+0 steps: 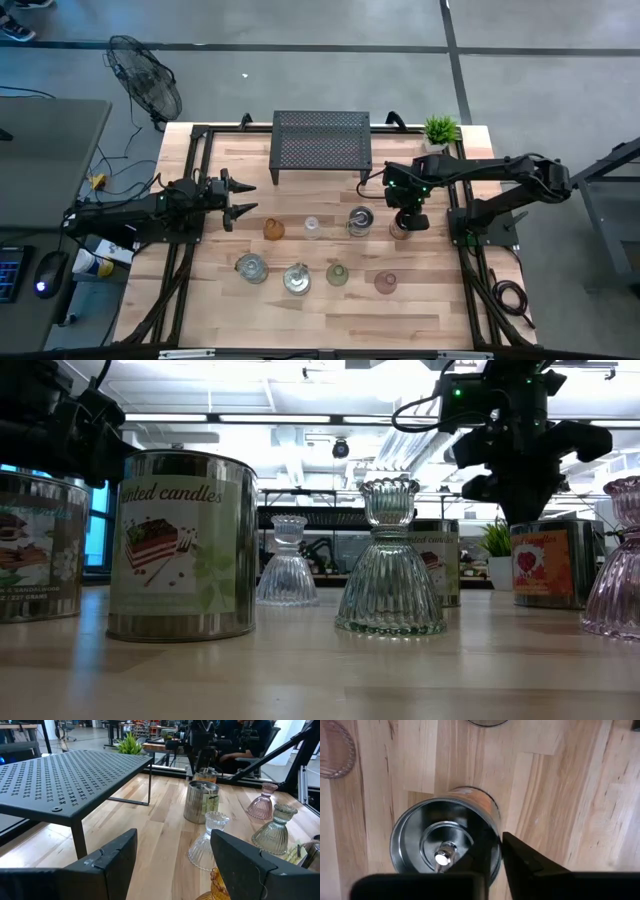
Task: Pick & Place candle stick holders
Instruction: Put the orange scented candle on the shelf
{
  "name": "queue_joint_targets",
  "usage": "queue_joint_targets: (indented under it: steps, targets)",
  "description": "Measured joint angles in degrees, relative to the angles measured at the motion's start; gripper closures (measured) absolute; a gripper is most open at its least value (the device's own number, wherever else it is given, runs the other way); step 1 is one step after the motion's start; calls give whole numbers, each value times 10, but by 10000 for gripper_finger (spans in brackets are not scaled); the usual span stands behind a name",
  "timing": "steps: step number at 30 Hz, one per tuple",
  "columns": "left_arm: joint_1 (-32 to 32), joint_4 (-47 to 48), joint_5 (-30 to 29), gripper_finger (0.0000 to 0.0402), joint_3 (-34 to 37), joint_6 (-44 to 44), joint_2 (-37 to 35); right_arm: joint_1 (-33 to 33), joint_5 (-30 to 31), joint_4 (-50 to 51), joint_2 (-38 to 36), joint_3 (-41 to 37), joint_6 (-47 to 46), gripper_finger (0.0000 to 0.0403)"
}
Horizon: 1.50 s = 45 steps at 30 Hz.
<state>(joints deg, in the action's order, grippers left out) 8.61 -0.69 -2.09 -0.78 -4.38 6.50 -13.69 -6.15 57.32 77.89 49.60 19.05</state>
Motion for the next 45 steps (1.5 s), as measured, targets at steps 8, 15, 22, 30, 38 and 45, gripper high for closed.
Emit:
queue_joint_targets:
  steps: [8, 15, 22, 30, 38, 45]
  targets:
    - [0, 0, 0, 153, 0, 0, 0, 0, -4, 5, 0, 0, 5, 401]
    - [0, 0, 0, 153, 0, 0, 0, 0, -10, 8, 0, 0, -17, 402]
    - [0, 0, 0, 153, 0, 0, 0, 0, -35, 37, 3, 9, -36, 402]
    - [0, 0, 0, 153, 0, 0, 0, 0, -32, 65, 5, 35, -28, 403]
    - [0, 0, 0, 153, 0, 0, 0, -19, -33, 72, 4, 41, -5, 402]
    - [0, 0, 0, 153, 0, 0, 0, -44, -45, 76, 3, 44, 18, 402]
